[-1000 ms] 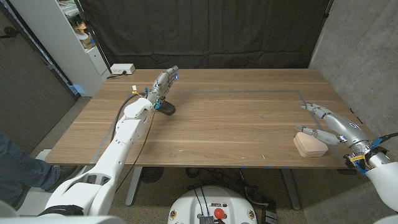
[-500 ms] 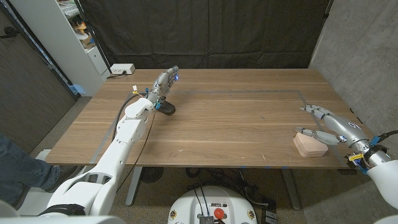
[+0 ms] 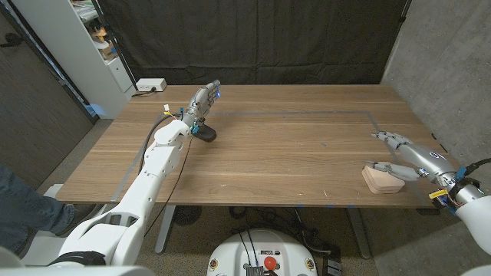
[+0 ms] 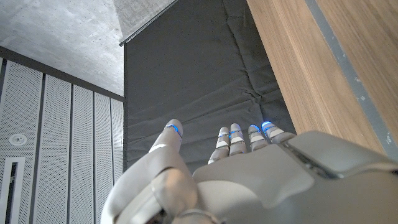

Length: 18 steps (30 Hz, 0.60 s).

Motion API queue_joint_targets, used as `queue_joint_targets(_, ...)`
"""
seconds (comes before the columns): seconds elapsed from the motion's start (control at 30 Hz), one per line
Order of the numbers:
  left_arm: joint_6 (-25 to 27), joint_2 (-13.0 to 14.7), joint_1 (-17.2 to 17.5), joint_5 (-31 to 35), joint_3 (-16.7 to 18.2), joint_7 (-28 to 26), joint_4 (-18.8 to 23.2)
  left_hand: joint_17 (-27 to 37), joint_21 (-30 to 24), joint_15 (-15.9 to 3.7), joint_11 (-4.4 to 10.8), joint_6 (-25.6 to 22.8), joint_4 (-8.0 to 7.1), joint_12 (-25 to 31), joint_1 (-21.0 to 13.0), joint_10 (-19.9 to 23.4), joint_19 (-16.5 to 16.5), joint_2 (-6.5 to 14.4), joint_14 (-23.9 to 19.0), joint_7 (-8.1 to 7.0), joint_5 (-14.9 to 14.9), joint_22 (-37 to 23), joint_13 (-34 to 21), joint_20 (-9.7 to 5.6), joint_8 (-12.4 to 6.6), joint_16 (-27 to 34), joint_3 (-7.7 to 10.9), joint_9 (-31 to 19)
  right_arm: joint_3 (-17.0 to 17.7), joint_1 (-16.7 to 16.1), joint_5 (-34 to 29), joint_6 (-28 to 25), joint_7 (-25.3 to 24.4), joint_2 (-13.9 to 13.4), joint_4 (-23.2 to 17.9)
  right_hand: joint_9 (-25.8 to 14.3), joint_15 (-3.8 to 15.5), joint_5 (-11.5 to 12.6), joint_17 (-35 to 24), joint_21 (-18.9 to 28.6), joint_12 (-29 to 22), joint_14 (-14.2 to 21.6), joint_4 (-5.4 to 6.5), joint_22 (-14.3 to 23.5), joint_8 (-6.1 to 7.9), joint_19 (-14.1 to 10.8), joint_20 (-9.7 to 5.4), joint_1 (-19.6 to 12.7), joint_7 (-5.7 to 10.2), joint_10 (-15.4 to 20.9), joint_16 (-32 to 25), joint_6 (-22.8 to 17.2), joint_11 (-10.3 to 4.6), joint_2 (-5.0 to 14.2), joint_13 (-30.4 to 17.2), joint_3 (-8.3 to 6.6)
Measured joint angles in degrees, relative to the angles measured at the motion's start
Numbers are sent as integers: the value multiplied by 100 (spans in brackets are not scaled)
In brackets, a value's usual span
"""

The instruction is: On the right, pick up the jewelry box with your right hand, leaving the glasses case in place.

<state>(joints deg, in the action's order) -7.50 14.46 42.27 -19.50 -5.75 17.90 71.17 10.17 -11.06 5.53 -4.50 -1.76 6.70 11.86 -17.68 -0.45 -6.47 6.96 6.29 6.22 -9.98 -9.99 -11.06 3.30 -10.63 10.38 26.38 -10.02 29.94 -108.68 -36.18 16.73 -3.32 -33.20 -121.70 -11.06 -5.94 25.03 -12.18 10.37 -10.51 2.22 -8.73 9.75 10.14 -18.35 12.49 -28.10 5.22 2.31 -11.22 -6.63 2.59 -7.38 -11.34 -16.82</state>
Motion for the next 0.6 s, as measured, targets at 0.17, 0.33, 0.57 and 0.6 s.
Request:
queue_joint_targets(0.17,9,-11,2,0,0,-6,2,-5,0,0,0,-10,25,0,-37,0,0,37,0,-10,0,0,0,0,0,0,25,0,13,-51,-266,-298,228,-16,-156,0,-20,0,0,0,0,-20,14,0,0,22,-19,-39,0,-71,-1,83,9,-39,0,14)
queue_joint_targets(0.33,13,-15,3,0,1,-8,2,-5,0,0,0,-10,25,0,-38,0,0,38,0,-10,0,0,0,0,0,0,25,0,27,-90,-382,-425,348,-26,-256,0,-33,43,0,0,-1,-33,37,0,0,83,-1,-38,-31,-80,-1,113,18,-39,0,37)
queue_joint_targets(0.57,13,-21,3,-4,7,-6,-35,-5,0,0,0,-9,25,0,-38,0,0,38,0,-10,-28,0,0,-1,0,0,25,0,38,-129,-487,-597,573,-50,-383,-29,-75,43,0,1,-1,-117,54,-1,0,115,9,-36,-79,-225,-1,327,62,-41,1,101)
queue_joint_targets(0.6,14,-23,3,-4,7,-5,-43,-5,0,0,0,-9,36,0,-38,0,0,38,0,-10,-28,0,0,-1,0,0,36,0,38,-129,-487,-597,573,-51,-385,-29,-94,43,0,1,-1,-136,68,-1,1,134,-11,-12,-94,-246,-1,360,82,-65,1,116)
